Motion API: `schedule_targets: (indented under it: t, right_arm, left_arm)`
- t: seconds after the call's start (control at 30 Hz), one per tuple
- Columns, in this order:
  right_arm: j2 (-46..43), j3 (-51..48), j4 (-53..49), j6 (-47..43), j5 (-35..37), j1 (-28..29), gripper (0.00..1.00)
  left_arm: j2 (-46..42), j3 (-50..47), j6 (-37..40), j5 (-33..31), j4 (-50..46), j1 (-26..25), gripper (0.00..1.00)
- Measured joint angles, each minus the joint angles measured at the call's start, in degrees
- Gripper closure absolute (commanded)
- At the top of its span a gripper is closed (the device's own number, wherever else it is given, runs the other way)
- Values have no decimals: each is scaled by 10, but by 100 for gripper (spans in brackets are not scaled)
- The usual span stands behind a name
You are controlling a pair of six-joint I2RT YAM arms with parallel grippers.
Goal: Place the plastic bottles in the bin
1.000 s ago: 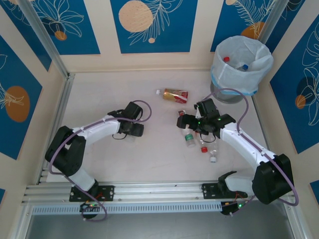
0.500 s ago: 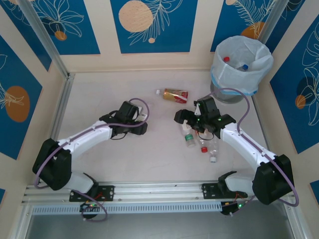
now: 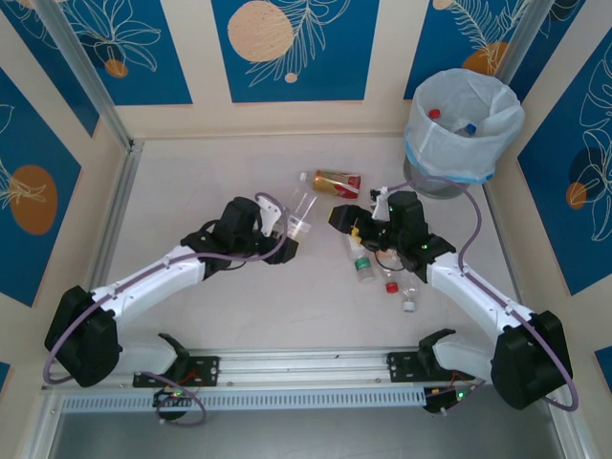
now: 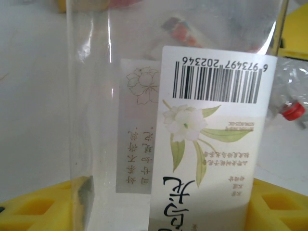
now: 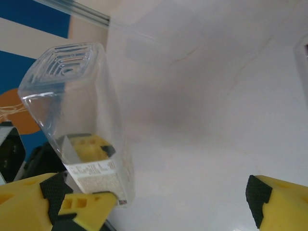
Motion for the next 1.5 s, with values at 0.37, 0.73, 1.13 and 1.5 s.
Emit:
schedule_targets:
  t: [0.37, 0.73, 1.13, 1.5]
  right_arm:
    - [12, 1, 113, 34, -37, 28, 1]
    - [23, 28, 30, 8, -2, 39, 18]
    - [29, 47, 13, -5, -5, 39, 34]
    - [28, 47, 15, -11, -6, 39, 36]
  left_arm:
    - [2, 7, 50, -56, 5, -84, 100]
    - [9, 28, 94, -135, -2, -120, 100]
    - [12, 28, 104, -139, -2, -127, 100]
    - [12, 33, 104, -139, -2, -128, 100]
